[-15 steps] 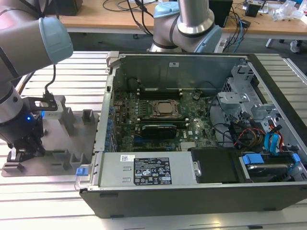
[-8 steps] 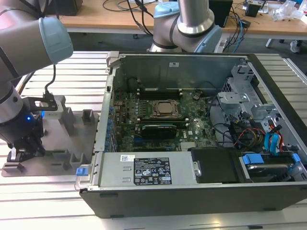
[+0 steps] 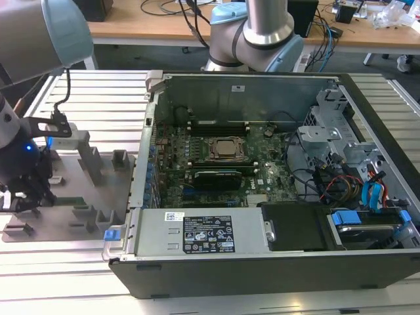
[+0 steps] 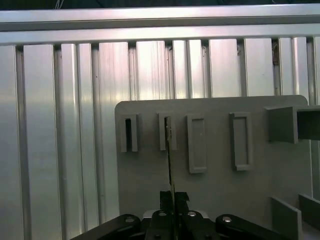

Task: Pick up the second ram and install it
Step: 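Pick up the second ram and move it above second insertion slot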

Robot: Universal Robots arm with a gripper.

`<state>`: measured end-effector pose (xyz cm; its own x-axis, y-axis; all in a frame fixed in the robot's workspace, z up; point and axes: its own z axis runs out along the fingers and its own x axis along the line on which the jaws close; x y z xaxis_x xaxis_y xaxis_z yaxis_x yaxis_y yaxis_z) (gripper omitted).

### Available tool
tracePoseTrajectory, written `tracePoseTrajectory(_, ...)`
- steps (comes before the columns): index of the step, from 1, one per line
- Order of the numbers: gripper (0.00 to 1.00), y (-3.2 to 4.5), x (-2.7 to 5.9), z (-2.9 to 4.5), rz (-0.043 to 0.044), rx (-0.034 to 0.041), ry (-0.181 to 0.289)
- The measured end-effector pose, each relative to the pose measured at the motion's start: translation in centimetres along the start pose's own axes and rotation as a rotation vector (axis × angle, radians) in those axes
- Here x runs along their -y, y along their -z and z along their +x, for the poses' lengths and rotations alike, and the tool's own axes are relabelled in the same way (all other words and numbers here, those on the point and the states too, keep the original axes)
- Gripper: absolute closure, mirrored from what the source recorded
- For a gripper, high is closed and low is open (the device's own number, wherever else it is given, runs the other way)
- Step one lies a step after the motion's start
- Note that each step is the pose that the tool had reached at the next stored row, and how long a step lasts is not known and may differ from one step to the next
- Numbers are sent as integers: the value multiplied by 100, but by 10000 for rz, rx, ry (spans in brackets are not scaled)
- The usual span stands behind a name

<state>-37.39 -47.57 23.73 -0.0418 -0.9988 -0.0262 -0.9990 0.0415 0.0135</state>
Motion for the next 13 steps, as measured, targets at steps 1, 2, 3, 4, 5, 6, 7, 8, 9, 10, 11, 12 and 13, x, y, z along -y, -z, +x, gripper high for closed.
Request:
tracePoseTrajectory(1, 86, 85, -1, -2, 0, 0, 0)
tracePoseTrajectory(2, 86, 134, -2, -4, 0, 0, 0)
tracePoseTrajectory(3, 86, 194, -3, -5, -1, 0, 0)
tracePoseTrajectory(4, 86, 231, -3, -6, 0, 0, 0)
tracePoseTrajectory(5, 86, 267, -4, -7, 0, 0, 0)
tracePoseTrajectory(6, 86, 322, -4, -9, 0, 0, 0)
tracePoseTrajectory(7, 86, 371, -5, -10, 0, 0, 0)
tracePoseTrajectory(8, 86, 426, -6, -11, 0, 0, 0)
tracePoseTrajectory(9, 86, 469, -6, -12, -1, 0, 0)
tracePoseTrajectory(10, 86, 492, -7, -13, 0, 0, 0)
tracePoseTrajectory(11, 86, 515, -7, -13, 0, 0, 0)
tracePoseTrajectory(12, 86, 552, -7, -14, 0, 0, 0)
tracePoseTrajectory(13, 86, 621, -8, -16, 0, 0, 0)
